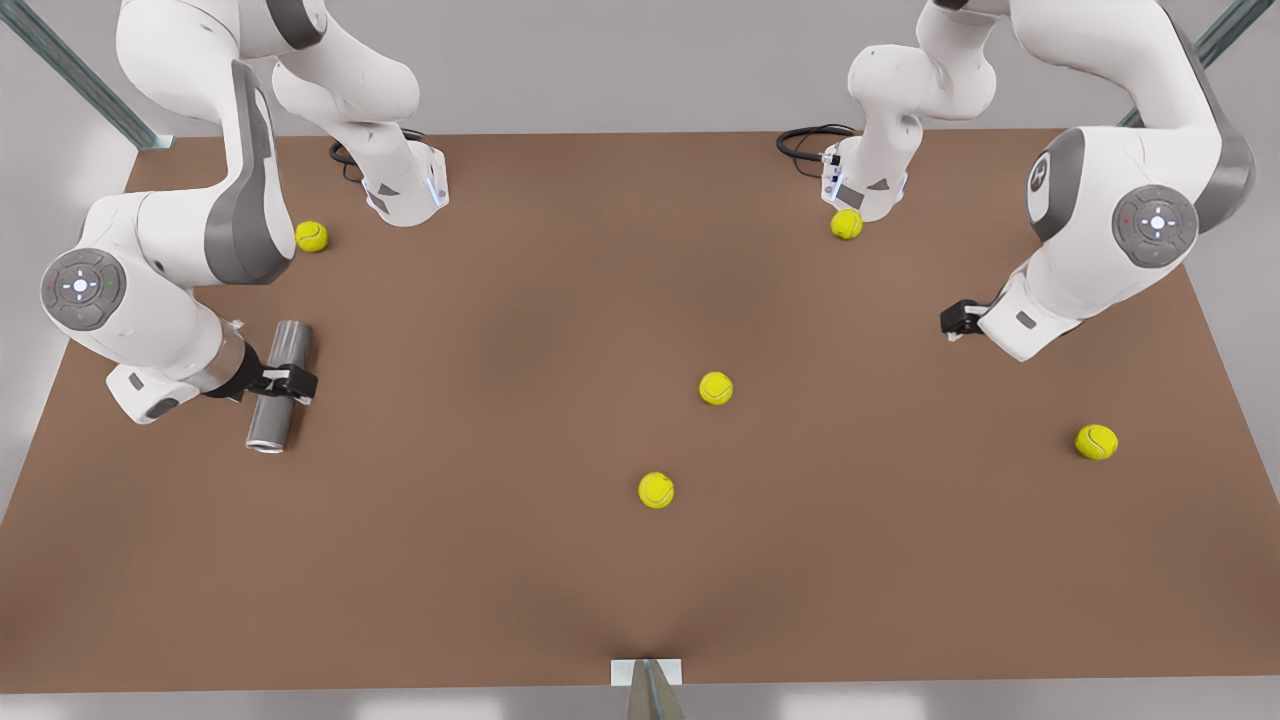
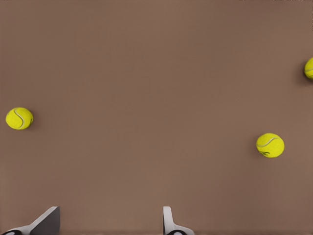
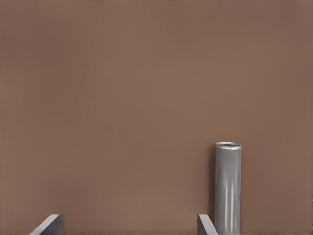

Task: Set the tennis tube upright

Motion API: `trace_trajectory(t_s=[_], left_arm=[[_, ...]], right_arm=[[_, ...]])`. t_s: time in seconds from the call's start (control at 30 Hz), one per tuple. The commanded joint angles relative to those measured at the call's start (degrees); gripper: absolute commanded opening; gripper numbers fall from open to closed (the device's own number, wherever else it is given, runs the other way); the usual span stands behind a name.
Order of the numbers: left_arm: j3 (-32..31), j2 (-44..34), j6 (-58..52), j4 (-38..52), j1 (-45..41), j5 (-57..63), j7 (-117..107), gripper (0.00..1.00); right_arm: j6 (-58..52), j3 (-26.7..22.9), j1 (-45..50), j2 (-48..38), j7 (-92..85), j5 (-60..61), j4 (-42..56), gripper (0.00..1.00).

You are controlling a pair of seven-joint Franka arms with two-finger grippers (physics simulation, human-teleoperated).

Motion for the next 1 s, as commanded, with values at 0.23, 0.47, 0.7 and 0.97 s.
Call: trace_trajectory(t_s=[0.23, 0.47, 0.7, 0.97], left_arm=[[0.0, 0.29, 0.07, 0.0, 0.03, 0.02, 0.09, 1.0], [0.0, 0.38, 0.07, 0.0, 0.11, 0.02, 0.09, 1.0], [0.0, 0.73, 0.07, 0.0, 0.11, 0.02, 0.18, 1.0], [0.0, 1.17, 0.07, 0.0, 0.11, 0.02, 0.18, 1.0]], right_arm=[[-0.7, 0.46, -4.37, 0.95, 0.25, -5.9, -8.7, 1.0], [13.09, 0.64, -13.43, -1.6, -0.29, -3.27, -27.69, 1.0], [24.26, 0.55, -21.43, -1.59, -16.55, -1.94, -38.06, 1.0], [38.93, 0.46, -25.47, 0.16, -14.26, -1.94, -47.11, 1.0]])
